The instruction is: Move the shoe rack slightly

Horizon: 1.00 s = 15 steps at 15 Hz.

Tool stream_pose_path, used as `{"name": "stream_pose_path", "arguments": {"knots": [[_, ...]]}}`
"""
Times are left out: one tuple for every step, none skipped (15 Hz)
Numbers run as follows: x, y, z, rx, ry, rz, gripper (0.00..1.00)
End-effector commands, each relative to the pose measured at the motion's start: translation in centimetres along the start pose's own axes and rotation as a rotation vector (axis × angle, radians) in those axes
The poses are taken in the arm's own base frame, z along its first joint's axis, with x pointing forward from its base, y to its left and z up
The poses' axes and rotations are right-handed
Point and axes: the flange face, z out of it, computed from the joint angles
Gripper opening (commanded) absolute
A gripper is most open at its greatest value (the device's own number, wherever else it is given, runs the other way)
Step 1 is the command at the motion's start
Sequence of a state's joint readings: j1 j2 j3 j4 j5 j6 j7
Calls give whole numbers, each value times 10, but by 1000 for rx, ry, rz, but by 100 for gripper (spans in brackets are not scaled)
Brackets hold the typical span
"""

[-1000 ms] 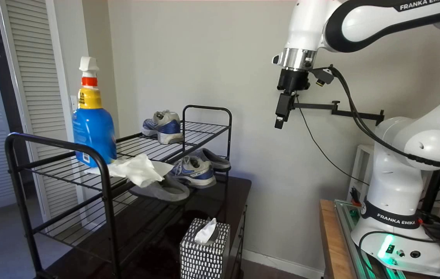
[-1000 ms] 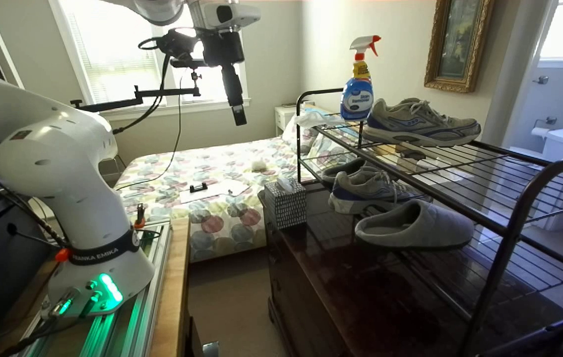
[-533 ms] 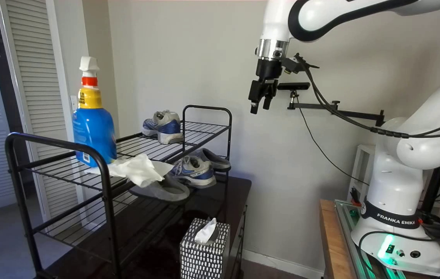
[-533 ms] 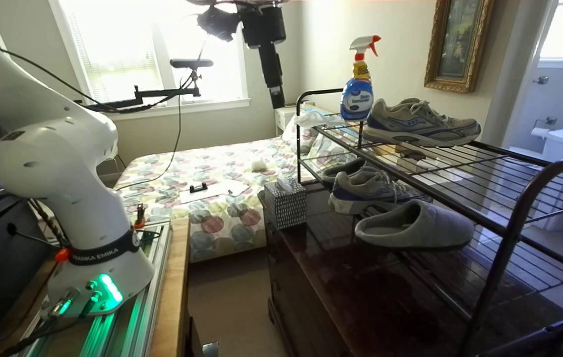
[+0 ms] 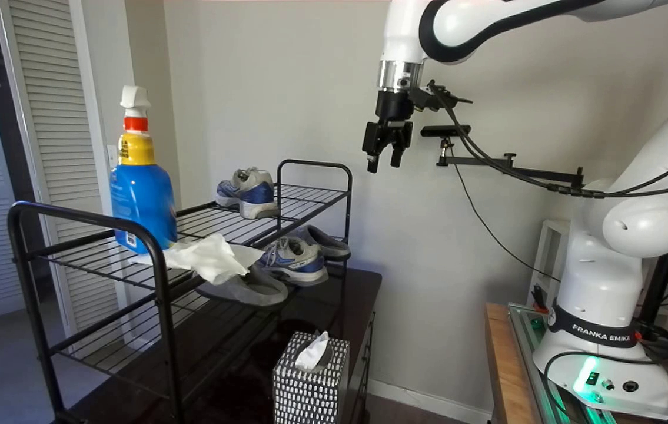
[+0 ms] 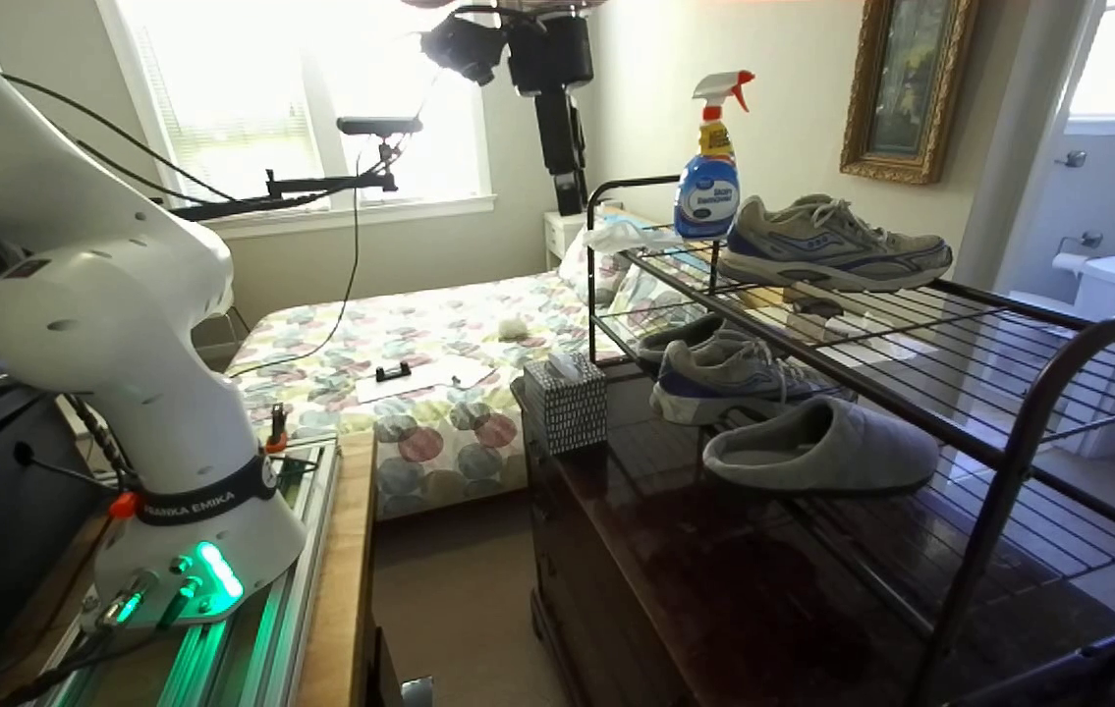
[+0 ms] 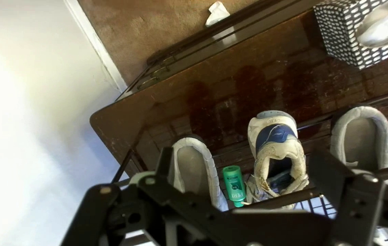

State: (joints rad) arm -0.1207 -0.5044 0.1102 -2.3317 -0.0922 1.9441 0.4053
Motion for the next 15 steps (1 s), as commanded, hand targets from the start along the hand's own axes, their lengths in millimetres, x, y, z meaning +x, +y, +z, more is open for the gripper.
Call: {"name": "stream_pose_path", "arguments": {"knots": [[31,-9,18,3,-80,177,100],[39,-8,22,4,-90,226,100],[47,-8,25,3,-97,277,100],[55,-6,28,2,-104,326,100],[62,-2,33,1,-117,374,100],[70,3,38,-4,-124,424,100],[78,9,43,-5,-131,473,100],[85,15,47,-5,-139,522,100],[93,21,50,-5,-150,570,100],[97,23,49,11,-163,615,100],[82,22,51,-11,-124,528,100],[88,25,53,-4,-132,558,100],[92,27,54,-1,-135,575,100],[94,27,54,0,-138,583,100],[94,26,54,0,-140,587,100]]}}
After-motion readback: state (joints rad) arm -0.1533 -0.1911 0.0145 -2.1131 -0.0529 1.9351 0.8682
